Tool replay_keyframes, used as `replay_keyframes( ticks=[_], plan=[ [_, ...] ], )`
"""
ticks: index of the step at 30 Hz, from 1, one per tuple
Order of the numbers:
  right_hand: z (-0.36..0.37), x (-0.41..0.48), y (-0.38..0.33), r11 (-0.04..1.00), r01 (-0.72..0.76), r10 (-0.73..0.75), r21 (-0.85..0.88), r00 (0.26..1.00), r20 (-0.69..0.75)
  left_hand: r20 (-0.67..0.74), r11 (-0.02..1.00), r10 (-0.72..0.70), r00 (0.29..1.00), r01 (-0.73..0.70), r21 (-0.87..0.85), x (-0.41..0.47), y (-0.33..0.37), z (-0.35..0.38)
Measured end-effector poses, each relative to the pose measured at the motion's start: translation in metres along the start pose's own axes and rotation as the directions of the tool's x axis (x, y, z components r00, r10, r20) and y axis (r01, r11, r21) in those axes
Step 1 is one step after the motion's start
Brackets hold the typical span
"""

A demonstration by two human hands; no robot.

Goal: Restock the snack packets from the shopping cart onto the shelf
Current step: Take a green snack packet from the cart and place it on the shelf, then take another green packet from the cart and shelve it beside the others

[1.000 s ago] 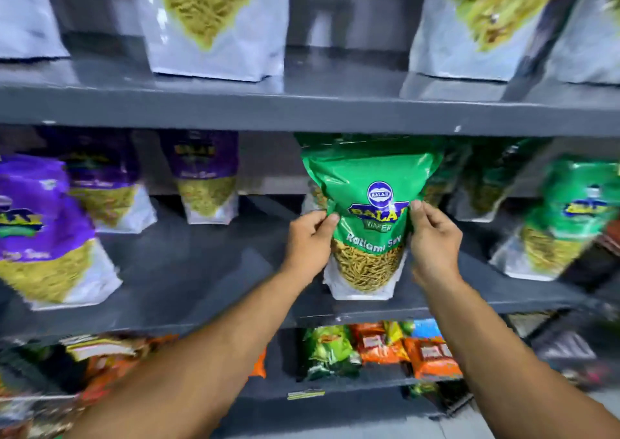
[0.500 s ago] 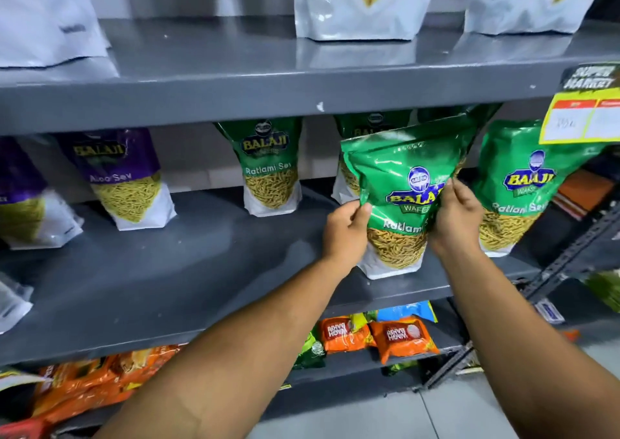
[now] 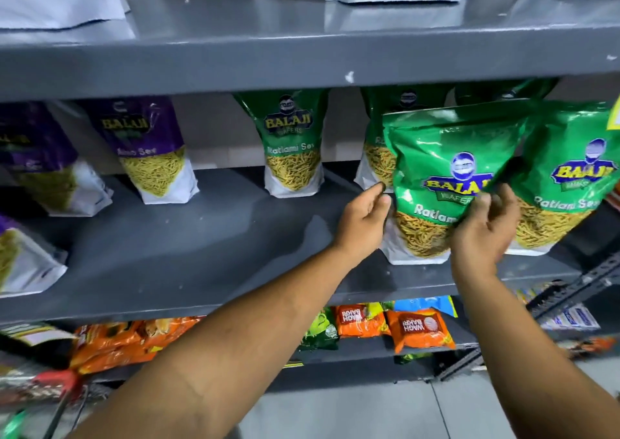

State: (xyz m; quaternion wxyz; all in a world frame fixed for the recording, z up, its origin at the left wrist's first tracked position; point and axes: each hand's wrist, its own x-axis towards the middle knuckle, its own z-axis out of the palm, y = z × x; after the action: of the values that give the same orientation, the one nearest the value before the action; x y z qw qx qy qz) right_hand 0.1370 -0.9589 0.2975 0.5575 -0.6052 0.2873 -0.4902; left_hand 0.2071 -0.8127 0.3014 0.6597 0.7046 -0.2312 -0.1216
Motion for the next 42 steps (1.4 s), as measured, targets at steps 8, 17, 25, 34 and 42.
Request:
replay_keyframes(
  ticks=[8, 17, 25, 34, 42],
  plan=[
    [0.026, -0.173, 0.032, 0.909, 0.392, -0.31, -0.14, 0.862, 0.4, 0.079, 0.716, 0.182, 0.98, -0.187, 0.673, -0.122, -0.024, -0.21],
    [0.159, -0.355, -0.009, 0.799, 0.518, -0.371, 0.306, 0.023, 0.928, -0.317, 0.384, -0.18, 0.931, 0.364, 0.849, -0.381, -0.071, -0.456],
    [0.248, -0.528, -0.023, 0.748, 0.487, -0.11, 0.451, -0.579, 0.808, -0.735, 0.24, -0.437, 0.519, 0.855, 0.46, -0.551, -0.143, -0.5],
    [0.329, -0.624, 0.042, 0.474, 0.74, 0.442, 0.478, -0.669, 0.598, -0.478, 0.378, -0.36, 0.801, 0.594, 0.71, -0.544, -0.217, -0.419],
    [0.344, -0.634, 0.072, 0.549, 0.594, 0.47, 0.588, -0.801, 0.37, -0.604, 0.42, -0.353, 0.715, 0.698, 0.58, -0.504, -0.256, -0.407]
  ],
)
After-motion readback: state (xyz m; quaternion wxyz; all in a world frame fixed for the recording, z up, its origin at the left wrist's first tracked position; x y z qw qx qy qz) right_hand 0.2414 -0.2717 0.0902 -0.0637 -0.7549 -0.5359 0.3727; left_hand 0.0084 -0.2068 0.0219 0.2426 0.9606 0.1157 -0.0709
